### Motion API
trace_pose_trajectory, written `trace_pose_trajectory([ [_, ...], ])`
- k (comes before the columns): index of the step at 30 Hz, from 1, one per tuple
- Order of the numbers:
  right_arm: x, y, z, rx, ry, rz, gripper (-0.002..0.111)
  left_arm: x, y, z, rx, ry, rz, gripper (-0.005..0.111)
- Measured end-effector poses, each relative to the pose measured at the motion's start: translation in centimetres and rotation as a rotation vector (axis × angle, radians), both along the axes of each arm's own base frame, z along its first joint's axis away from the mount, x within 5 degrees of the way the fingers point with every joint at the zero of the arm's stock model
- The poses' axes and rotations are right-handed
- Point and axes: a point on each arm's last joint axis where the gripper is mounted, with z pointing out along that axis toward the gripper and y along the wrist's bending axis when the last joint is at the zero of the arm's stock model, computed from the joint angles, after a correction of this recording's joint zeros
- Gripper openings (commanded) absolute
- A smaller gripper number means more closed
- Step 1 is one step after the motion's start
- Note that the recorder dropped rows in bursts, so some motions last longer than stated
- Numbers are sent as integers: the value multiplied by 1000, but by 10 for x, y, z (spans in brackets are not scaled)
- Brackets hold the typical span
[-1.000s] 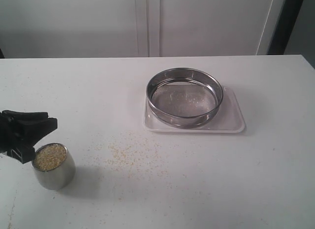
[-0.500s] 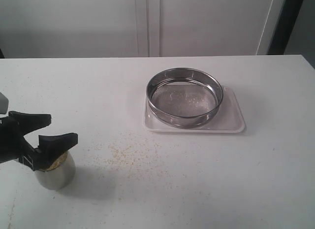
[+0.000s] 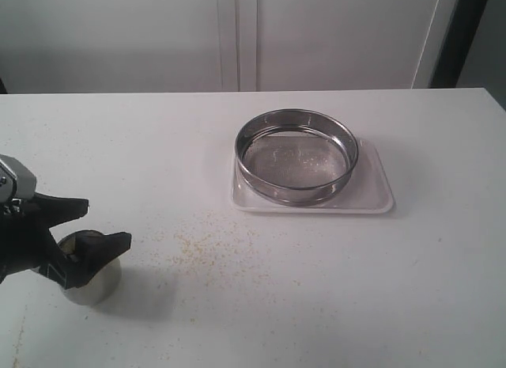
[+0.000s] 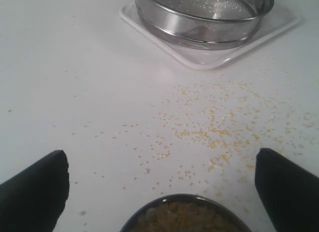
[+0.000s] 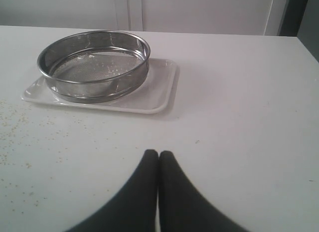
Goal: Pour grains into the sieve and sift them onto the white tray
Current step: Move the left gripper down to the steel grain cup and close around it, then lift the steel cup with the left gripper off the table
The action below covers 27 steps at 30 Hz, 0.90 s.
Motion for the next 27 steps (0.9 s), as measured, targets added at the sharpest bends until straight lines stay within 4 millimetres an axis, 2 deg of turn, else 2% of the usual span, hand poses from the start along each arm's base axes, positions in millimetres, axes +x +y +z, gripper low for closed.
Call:
trace_pose_trajectory([
  [12, 0, 0, 0, 0, 0, 0, 0, -1, 2, -5, 31, 49, 11, 105],
  [22, 0, 0, 0, -5, -1, 0, 0, -6, 5, -15, 63, 158, 47, 105],
  [27, 0, 0, 0, 0, 0, 0, 0, -9, 5, -32, 64, 237, 45, 105],
])
